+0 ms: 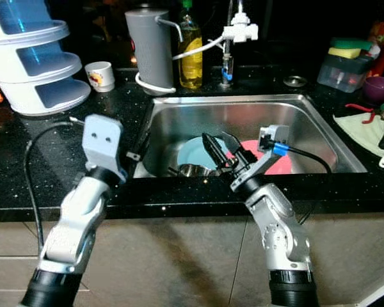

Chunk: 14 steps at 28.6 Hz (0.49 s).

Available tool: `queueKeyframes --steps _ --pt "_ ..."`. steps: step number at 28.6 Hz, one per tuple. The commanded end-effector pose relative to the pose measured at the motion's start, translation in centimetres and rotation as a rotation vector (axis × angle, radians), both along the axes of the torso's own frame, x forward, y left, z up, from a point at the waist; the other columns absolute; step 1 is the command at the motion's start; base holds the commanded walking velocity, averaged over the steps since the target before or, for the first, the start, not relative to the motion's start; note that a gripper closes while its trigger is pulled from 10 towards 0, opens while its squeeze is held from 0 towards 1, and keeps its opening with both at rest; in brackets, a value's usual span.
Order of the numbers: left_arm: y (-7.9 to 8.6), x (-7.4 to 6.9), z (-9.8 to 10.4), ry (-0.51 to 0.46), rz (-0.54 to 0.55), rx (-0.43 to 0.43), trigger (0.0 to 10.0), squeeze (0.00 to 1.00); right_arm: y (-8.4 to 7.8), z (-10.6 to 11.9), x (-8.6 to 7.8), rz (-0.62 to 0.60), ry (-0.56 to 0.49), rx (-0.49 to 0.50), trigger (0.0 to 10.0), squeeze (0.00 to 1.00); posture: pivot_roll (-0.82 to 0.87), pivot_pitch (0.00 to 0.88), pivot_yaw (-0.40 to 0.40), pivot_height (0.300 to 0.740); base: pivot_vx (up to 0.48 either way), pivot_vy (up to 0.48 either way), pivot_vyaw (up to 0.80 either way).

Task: Kitchen organization

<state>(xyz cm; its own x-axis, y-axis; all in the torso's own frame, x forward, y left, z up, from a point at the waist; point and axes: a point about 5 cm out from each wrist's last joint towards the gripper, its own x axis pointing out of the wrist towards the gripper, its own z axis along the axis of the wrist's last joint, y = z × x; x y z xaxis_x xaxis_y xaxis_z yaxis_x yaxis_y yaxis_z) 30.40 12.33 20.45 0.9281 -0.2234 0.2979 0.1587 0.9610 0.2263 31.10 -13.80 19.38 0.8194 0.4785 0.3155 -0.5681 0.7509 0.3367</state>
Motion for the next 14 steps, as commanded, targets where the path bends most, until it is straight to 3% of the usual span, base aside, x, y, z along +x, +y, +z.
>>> queueKeyframes --steps 1,14 --pt "-0.3 -0.4 -0.6 0.026 -0.006 0.016 10.0 0.00 0.1 -0.4 0.1 -0.017 0.011 -0.012 10.0 0.00 -0.02 0.000 0.038 0.740 -0.255 0.000 0.00" --pt "0.1 -0.9 -1.5 0.071 0.003 0.033 10.0 0.00 -1.5 -0.8 0.2 -0.098 0.017 -0.035 10.0 0.00 -0.03 0.000 0.039 0.740 -0.264 0.000 0.00"
